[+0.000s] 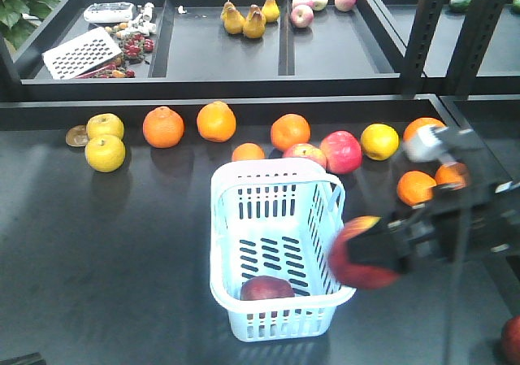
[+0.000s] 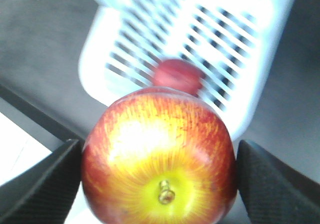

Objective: Pick three apples into basket with both arms
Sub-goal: 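Carry the second apple into the basket and open the right gripper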

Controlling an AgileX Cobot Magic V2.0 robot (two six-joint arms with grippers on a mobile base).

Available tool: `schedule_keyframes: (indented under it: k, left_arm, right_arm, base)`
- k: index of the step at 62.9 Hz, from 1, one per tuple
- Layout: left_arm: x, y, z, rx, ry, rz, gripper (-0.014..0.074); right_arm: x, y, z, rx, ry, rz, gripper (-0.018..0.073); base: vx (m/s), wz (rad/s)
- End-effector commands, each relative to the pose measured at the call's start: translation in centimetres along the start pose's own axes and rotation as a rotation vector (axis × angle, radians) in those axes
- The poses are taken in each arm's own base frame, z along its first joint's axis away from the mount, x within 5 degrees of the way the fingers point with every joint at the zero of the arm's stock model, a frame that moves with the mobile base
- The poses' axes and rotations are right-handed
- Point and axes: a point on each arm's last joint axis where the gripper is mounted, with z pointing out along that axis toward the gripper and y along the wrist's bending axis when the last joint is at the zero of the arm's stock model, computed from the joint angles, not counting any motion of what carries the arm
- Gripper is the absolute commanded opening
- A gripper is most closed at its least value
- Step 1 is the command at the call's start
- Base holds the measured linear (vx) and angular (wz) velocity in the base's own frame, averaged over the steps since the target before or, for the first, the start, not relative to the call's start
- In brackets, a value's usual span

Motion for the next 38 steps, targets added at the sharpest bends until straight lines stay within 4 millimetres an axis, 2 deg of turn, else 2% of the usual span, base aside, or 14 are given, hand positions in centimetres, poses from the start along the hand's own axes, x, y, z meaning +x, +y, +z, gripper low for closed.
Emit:
schedule_keyframes:
  k: [1,8,13,18,22,25,32,38]
  left_arm:
    - [-1.1,0.0,-0.2,-0.010,-0.068,-0.024,-0.0006]
    - [-1.2,0.0,-0.2,-0.010,-0.069,-0.024,-0.0006]
    - [-1.2,0.0,-0.2,-0.010,-0.069,-0.024,-0.0006]
    - [-1.2,0.0,-0.2,-0.010,-0.069,-0.024,-0.0006]
    - [-1.2,0.0,-0.2,-0.010,-0.069,-0.024,-0.0006]
    - [-1.2,0.0,-0.2,-0.010,-0.069,-0.024,-0.0006]
    - [-1.2,0.0,-0.2,-0.010,-0.069,-0.024,-0.0006]
    - [-1.2,0.0,-0.2,-0.010,-0.069,-0.024,-0.0006]
  right_arm:
    - [-1.6,1.8,0.6,-0.001,-0.133,-0.052,-0.0003]
    - [-2.3,2.7,3.0,0.007,-0.135,-0.090,0.0011]
    - [-2.6,2.3,4.7,0.041,-0.143,-0.083,0.0046]
    - [-2.6,1.6,6.1,0.055,-0.124,-0.051,0.0119]
    - [-2.5,1.0,7.1,0.062,-0.100,-0.038,0.0221]
    - [-2.4,0.7,7.8,0.068,-0.088,-0.030,0.0336]
    - [-2.5,0.4,8.1,0.079,-0.100,-0.020,0.0538]
    - [-2.6,0.3,8.1,0.089,-0.111,-0.032,0.0638]
  base:
    - [0.00,0.00]
    - [0.00,0.00]
    - [0.00,0.00]
    - [0.00,0.00]
    - [0.00,0.00]
    - [0.00,0.00]
    - [0.00,0.00]
    - [0.00,0.00]
